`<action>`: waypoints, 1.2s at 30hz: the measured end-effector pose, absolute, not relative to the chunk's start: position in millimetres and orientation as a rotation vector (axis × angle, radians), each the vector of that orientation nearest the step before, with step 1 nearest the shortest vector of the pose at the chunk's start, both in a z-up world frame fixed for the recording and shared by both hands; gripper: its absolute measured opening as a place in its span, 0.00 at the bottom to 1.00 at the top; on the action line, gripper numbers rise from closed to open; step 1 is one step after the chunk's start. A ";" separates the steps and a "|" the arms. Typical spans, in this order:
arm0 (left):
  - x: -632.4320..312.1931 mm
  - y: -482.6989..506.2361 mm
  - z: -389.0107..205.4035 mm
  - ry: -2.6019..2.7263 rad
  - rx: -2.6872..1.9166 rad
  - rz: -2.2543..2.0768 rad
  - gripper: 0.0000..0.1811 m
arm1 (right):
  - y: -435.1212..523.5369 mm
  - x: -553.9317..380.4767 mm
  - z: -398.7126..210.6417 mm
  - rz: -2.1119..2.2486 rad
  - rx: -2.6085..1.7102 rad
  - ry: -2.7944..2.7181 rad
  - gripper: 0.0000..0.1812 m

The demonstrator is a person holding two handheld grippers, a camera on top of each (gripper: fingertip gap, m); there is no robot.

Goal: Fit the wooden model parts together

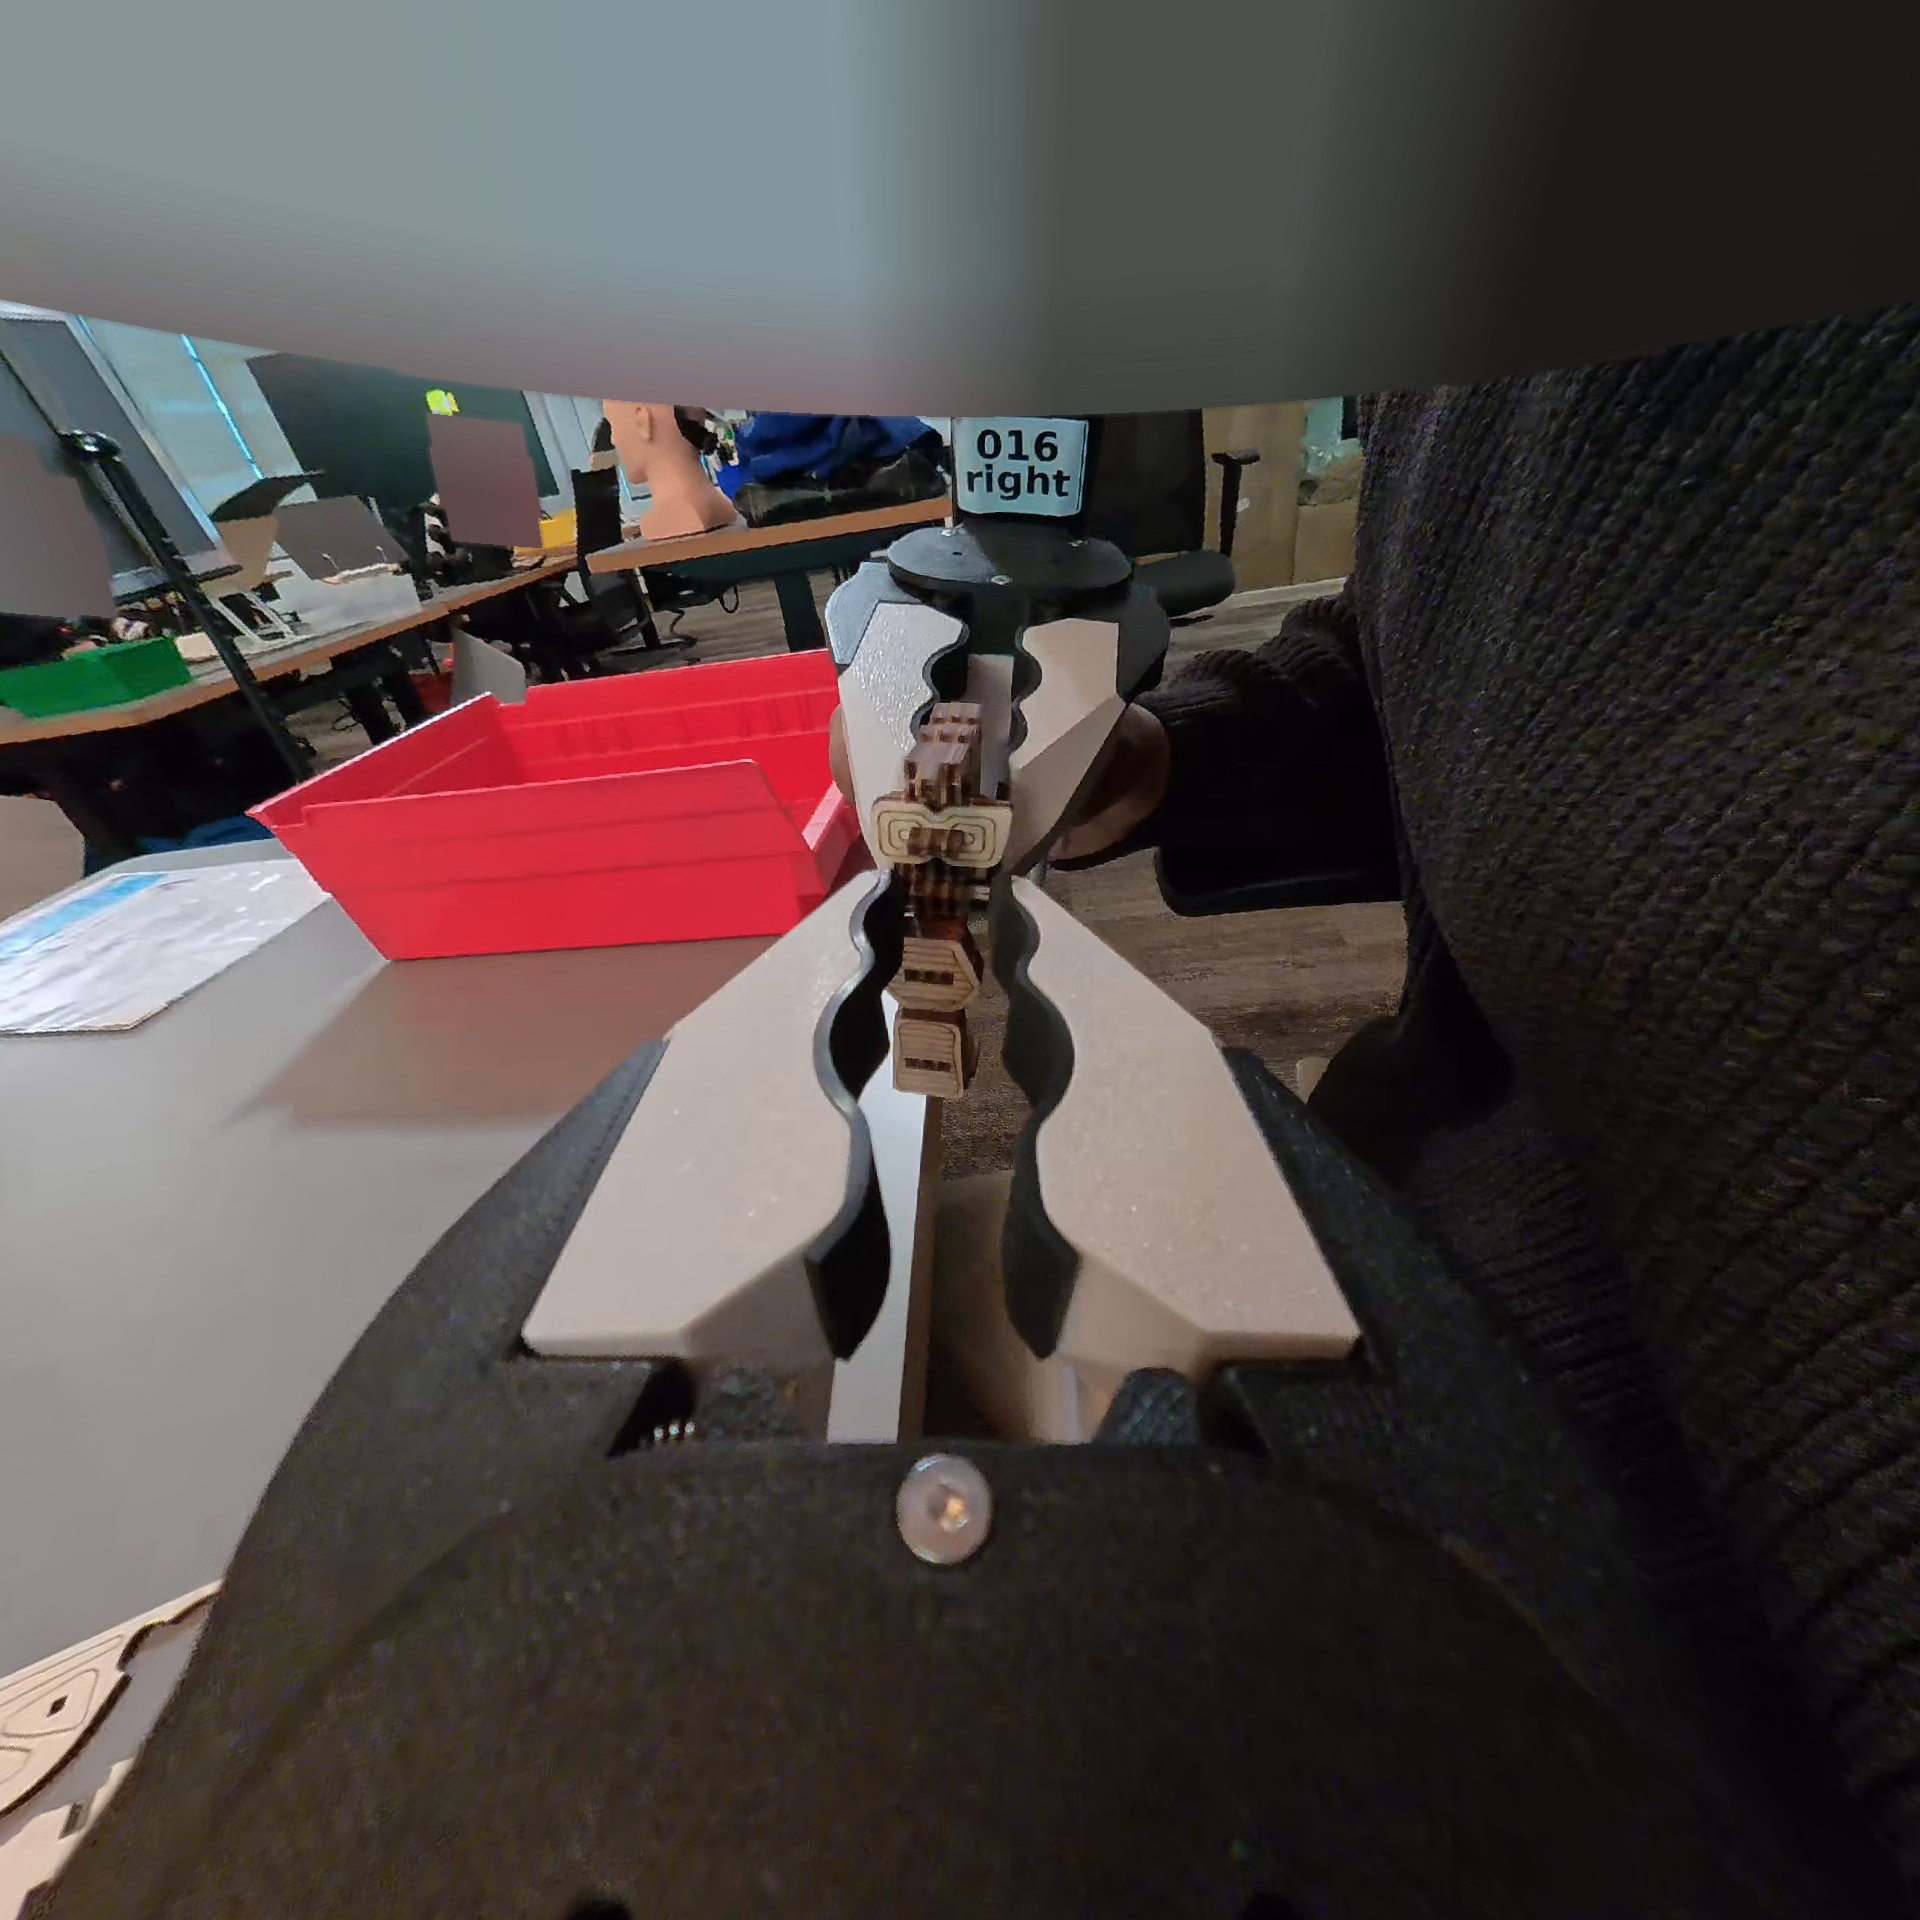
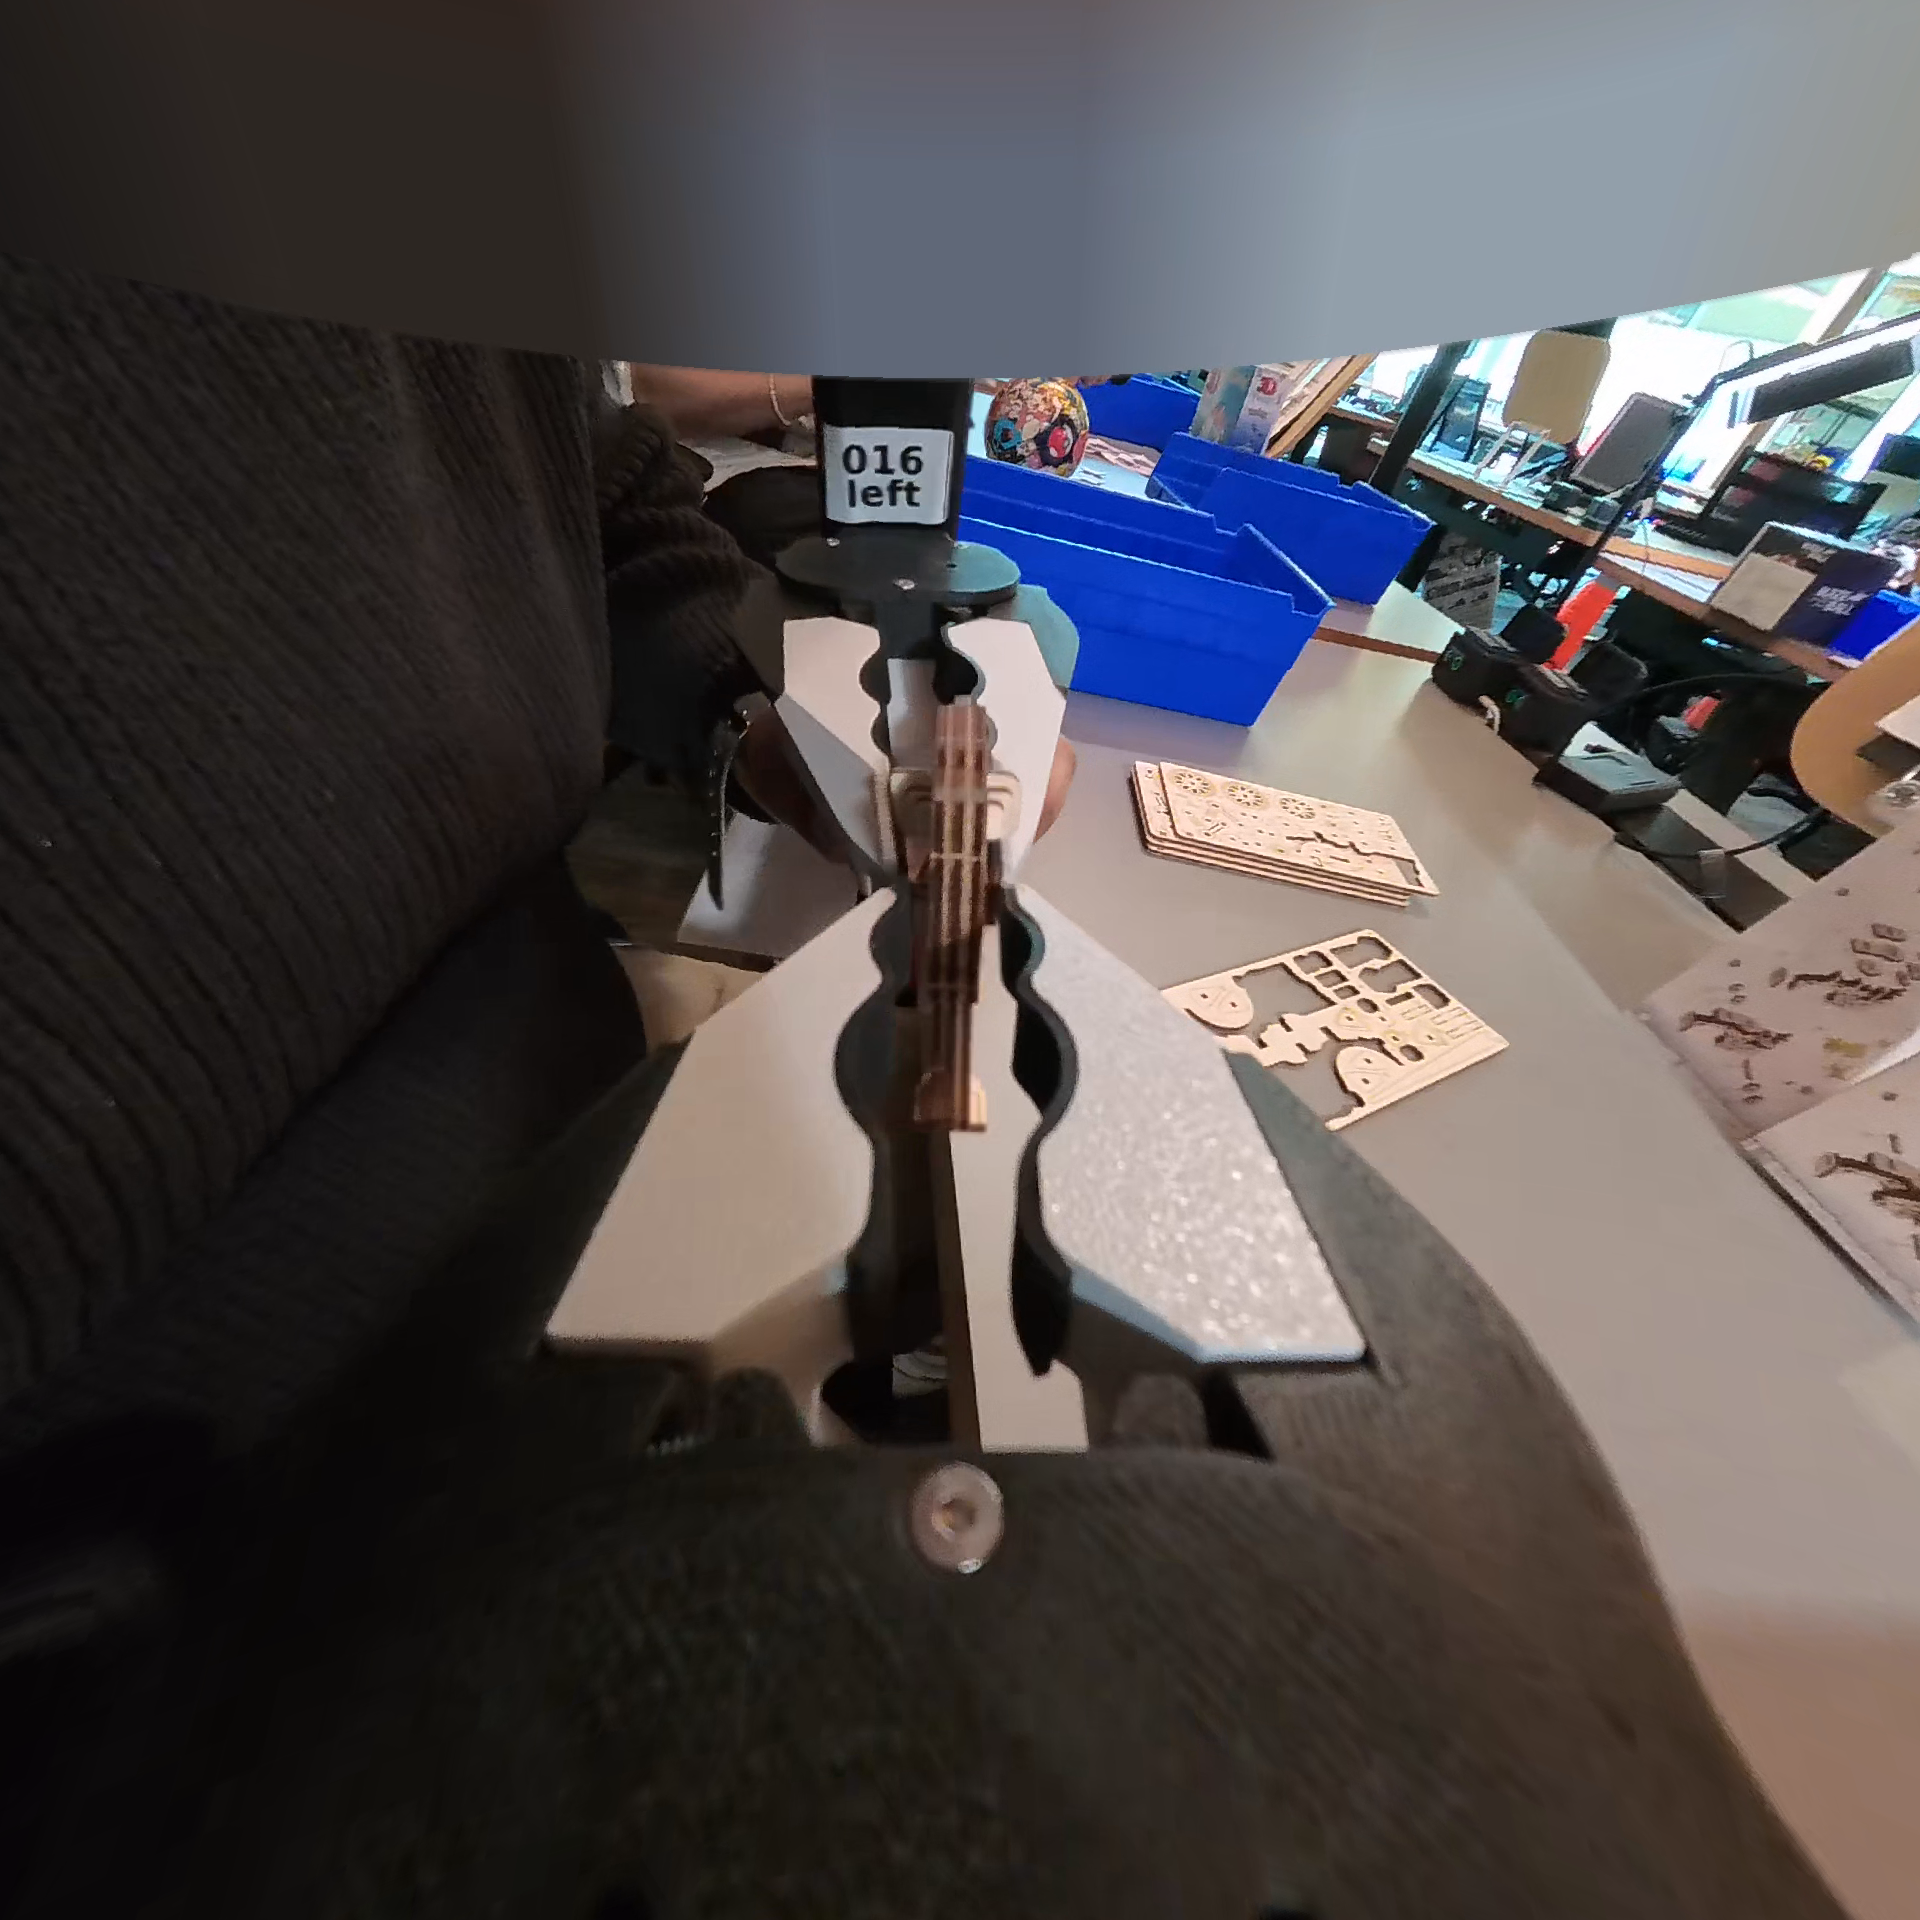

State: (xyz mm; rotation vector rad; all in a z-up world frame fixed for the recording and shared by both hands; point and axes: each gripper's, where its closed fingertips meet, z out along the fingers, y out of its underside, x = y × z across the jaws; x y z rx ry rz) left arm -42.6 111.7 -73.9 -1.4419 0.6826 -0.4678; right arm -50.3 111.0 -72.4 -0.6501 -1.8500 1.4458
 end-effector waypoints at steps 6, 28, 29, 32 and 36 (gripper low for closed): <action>-44.0 112.6 -73.9 0.669 -1.430 -0.473 0.08 | 112.1 -51.7 -73.1 1.429 -0.660 -1.846 0.08; -42.5 111.9 -72.4 0.645 -1.402 -0.494 0.09 | 112.7 -51.2 -73.5 1.540 -0.732 -1.849 0.06; -42.4 112.1 -73.0 0.645 -1.407 -0.497 0.09 | 112.8 -50.9 -74.2 1.541 -0.737 -1.854 0.06; -42.6 113.5 -75.3 0.634 -1.421 -0.515 0.09 | 114.2 -51.2 -76.6 1.543 -0.754 -1.863 0.06; -47.7 122.8 -83.1 0.562 -1.497 -0.592 0.09 | 123.2 -56.3 -84.4 1.576 -0.845 -1.861 0.06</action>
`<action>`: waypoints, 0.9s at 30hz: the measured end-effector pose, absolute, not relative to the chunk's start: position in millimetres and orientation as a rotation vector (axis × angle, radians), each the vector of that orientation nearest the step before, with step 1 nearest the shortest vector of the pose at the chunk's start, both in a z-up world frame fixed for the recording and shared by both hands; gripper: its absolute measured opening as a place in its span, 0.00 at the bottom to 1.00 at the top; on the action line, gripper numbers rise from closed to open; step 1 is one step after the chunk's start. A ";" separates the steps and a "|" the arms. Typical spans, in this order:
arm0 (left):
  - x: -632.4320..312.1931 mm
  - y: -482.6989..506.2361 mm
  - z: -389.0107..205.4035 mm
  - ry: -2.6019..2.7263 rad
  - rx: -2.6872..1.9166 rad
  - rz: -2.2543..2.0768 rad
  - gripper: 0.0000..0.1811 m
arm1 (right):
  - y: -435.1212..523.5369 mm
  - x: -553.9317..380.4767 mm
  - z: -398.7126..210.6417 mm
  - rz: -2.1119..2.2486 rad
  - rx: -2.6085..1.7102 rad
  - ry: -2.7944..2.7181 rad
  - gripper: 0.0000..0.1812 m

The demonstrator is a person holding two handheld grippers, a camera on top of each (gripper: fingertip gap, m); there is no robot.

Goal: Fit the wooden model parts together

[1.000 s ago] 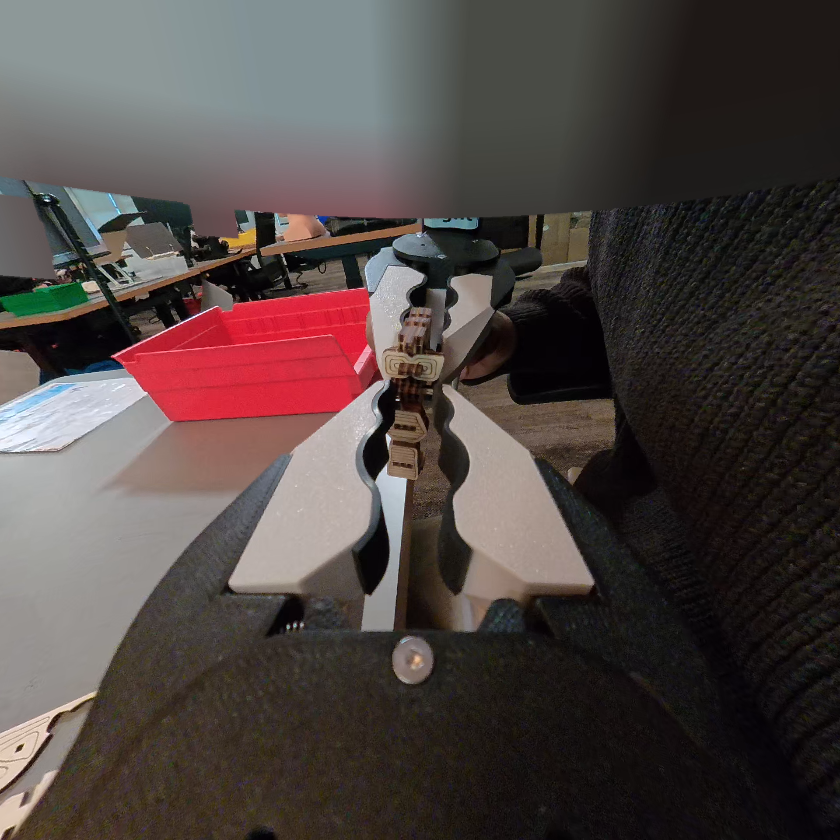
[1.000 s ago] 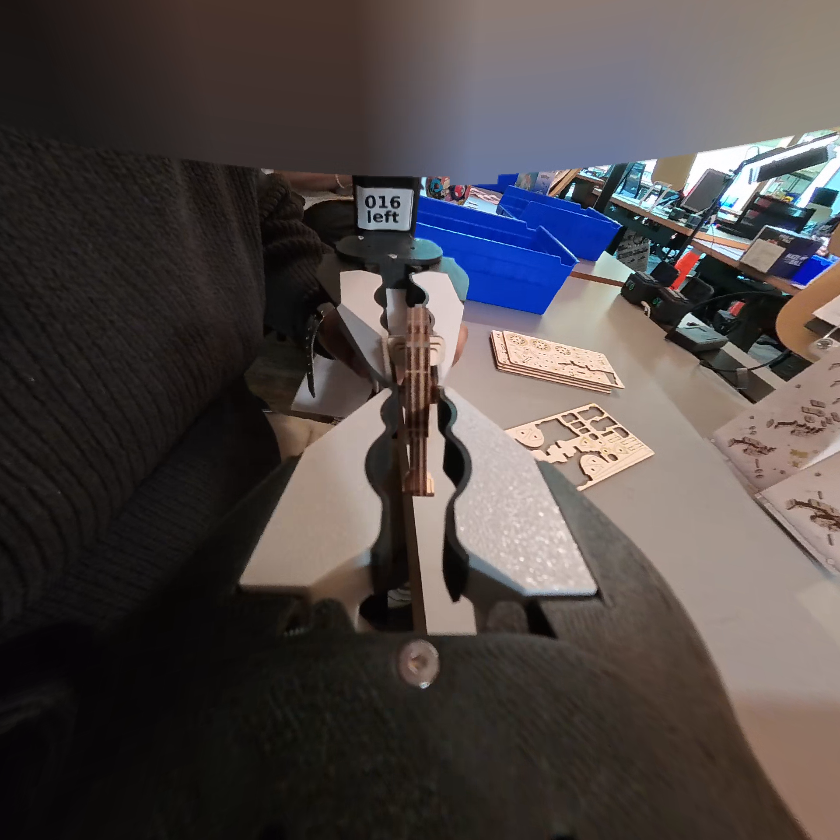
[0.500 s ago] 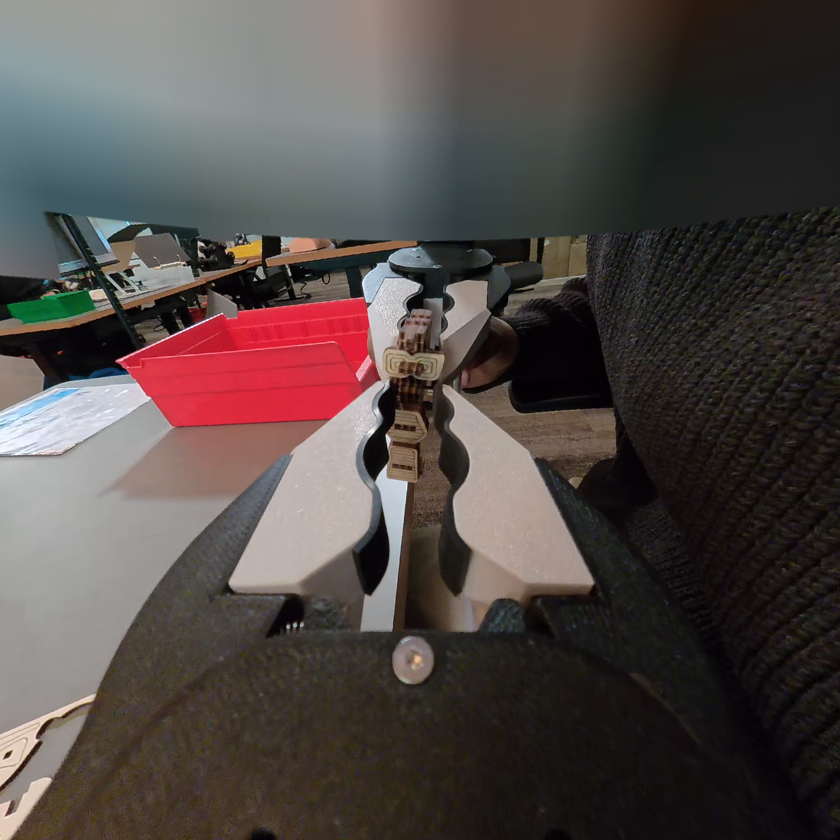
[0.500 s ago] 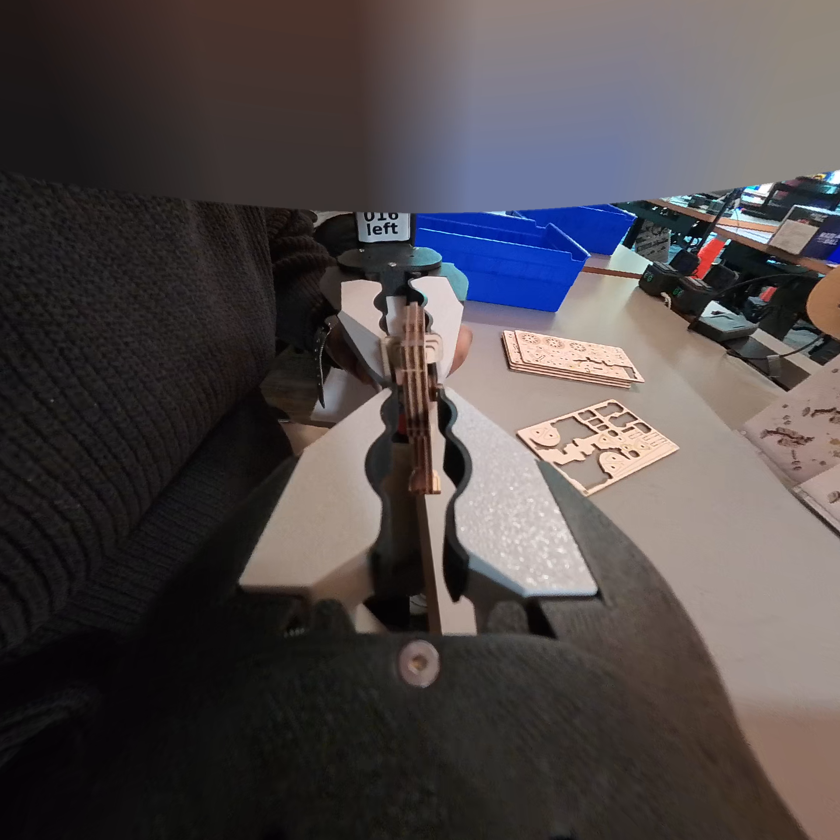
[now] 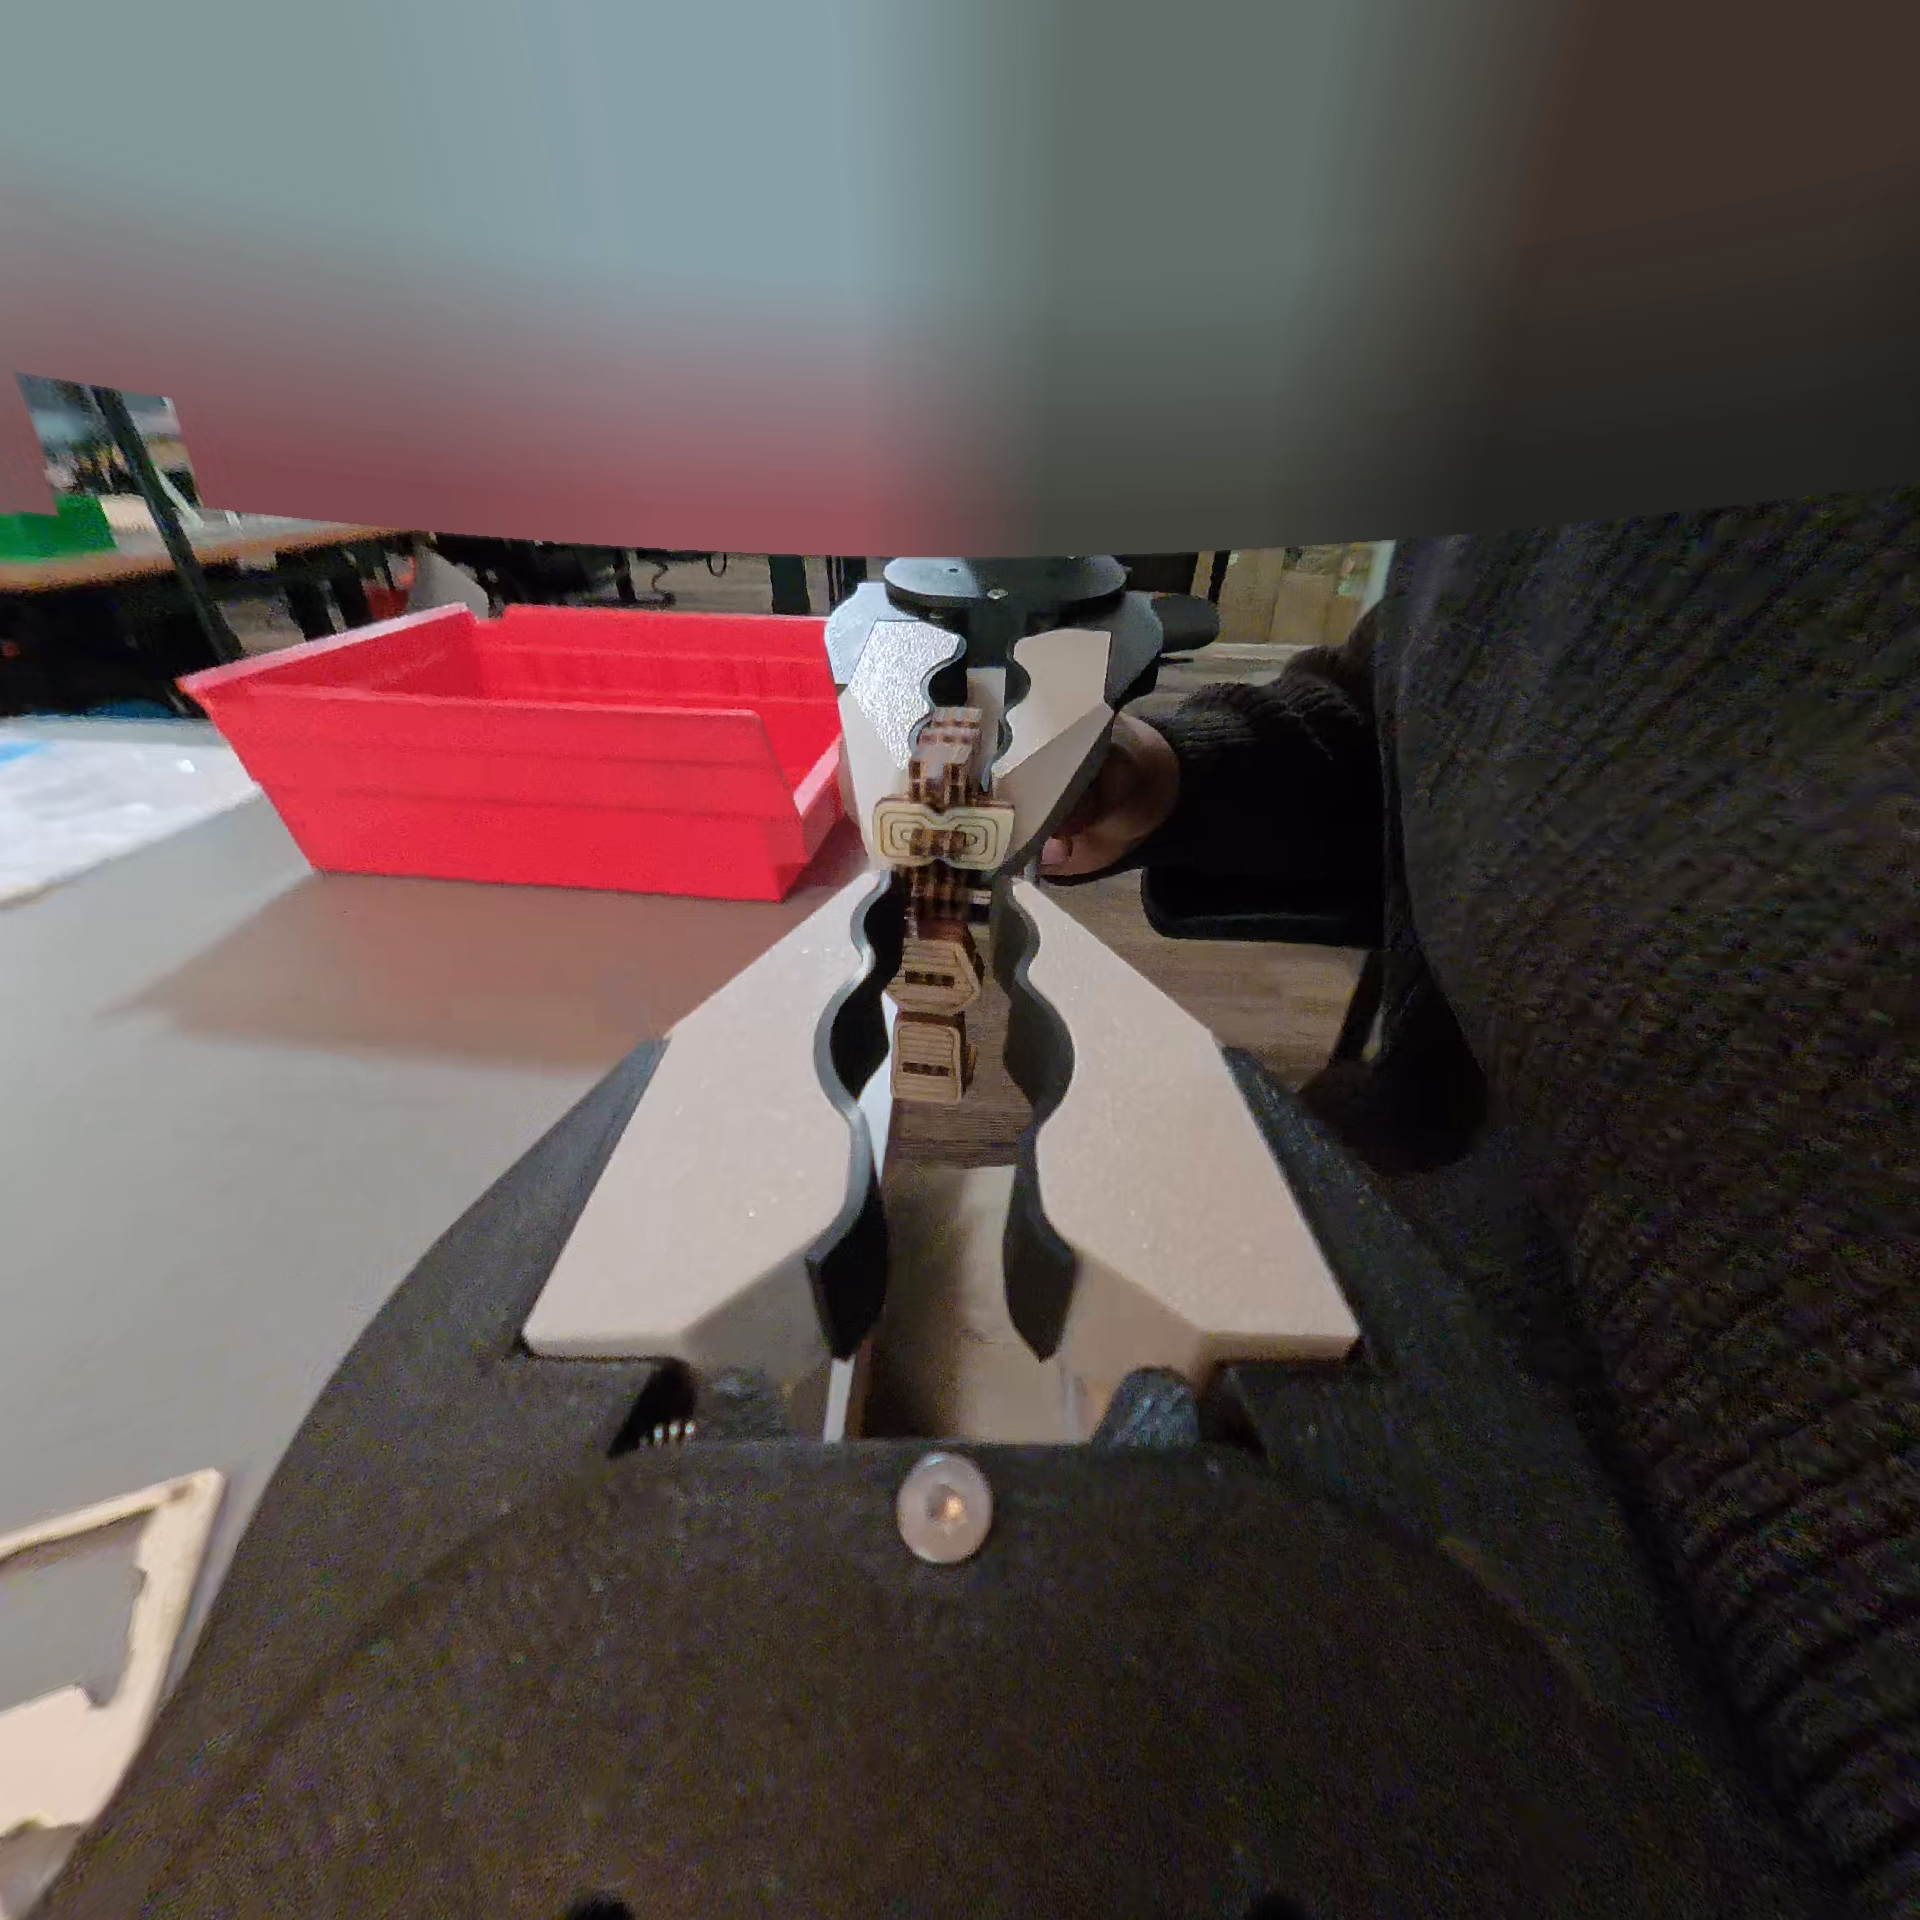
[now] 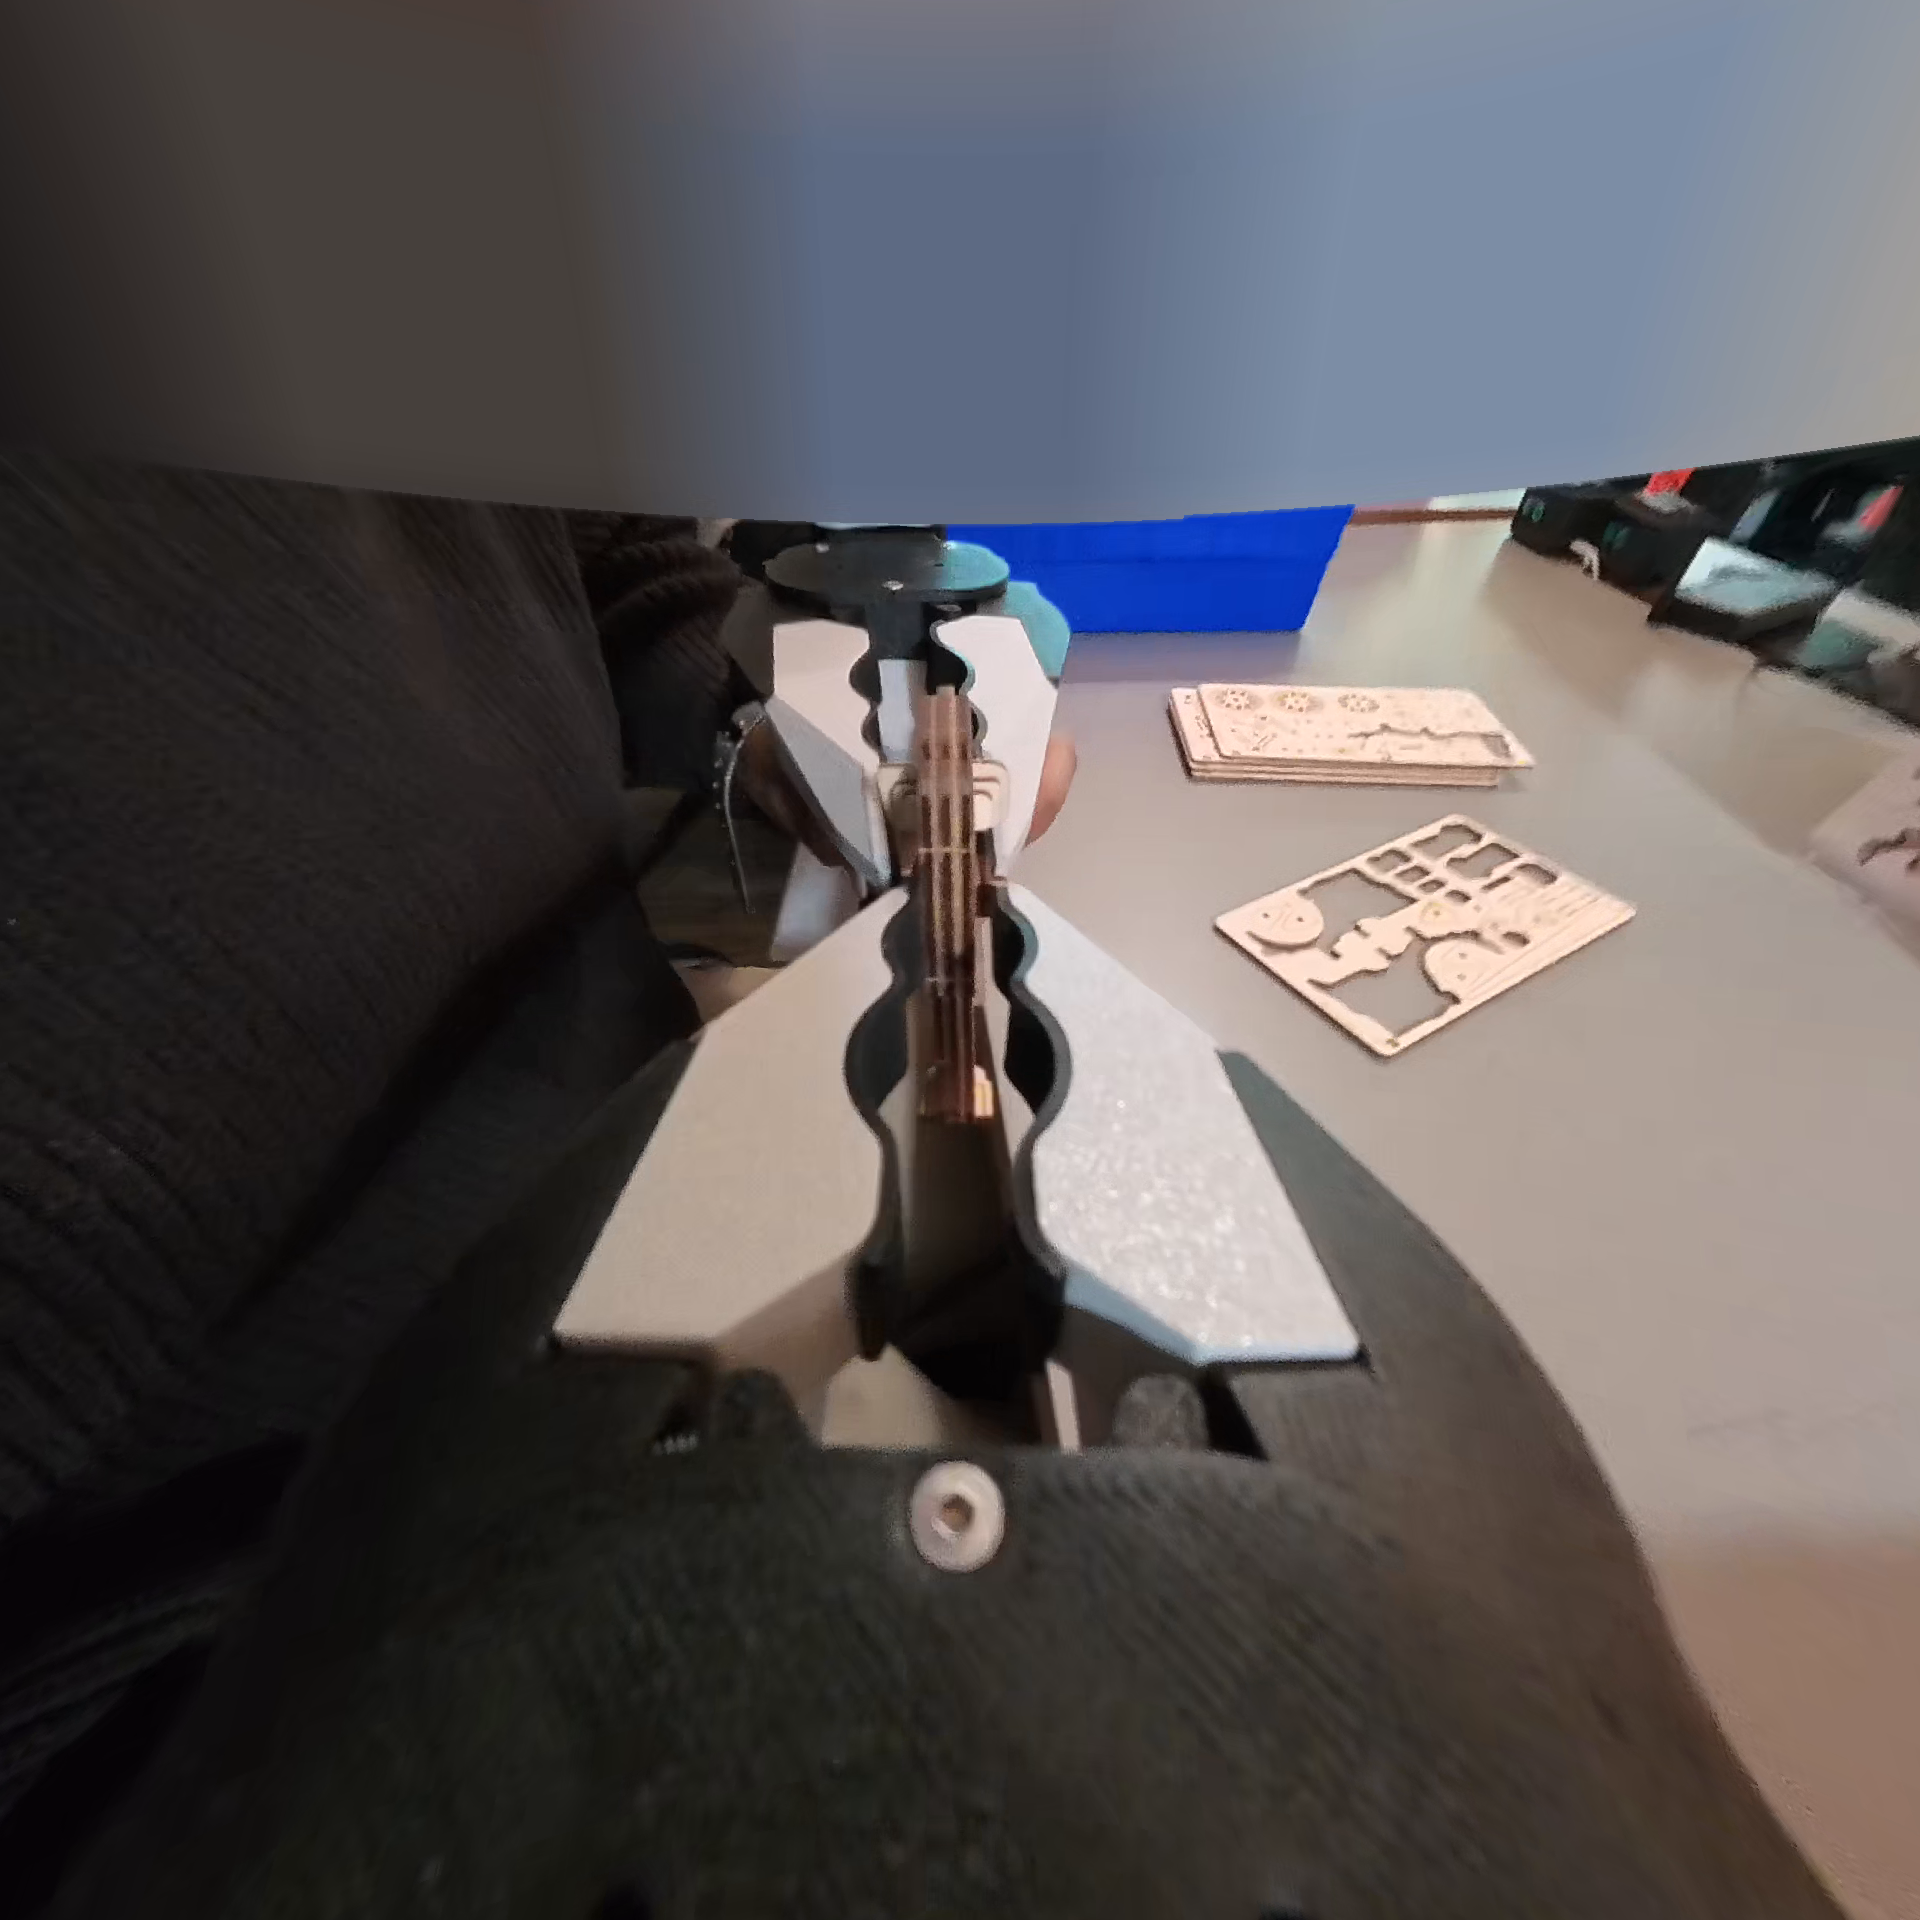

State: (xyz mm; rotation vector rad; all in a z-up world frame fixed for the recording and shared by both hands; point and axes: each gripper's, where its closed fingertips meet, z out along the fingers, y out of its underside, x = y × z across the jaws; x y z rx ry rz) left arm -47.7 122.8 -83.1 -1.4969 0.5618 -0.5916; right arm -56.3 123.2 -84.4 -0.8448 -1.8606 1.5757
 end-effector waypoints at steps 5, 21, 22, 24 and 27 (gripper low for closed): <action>-55.4 134.8 -93.6 0.418 -1.585 -0.752 0.09 | 135.5 -63.9 -96.0 1.765 -1.045 -1.831 0.06; -54.1 132.2 -94.6 0.381 -1.587 -0.910 0.14 | 136.9 -62.5 -90.5 1.920 -1.064 -1.786 0.06; -53.5 132.2 -95.2 0.380 -1.587 -0.918 0.17 | 137.4 -62.5 -88.9 1.940 -1.067 -1.773 0.06; -52.6 133.1 -97.9 0.377 -1.597 -0.919 0.21 | 139.8 -63.2 -86.0 1.970 -1.075 -1.739 0.06; -49.1 133.1 -101.7 0.378 -1.612 -0.934 0.21 | 144.4 -65.3 -79.7 2.022 -1.086 -1.664 0.06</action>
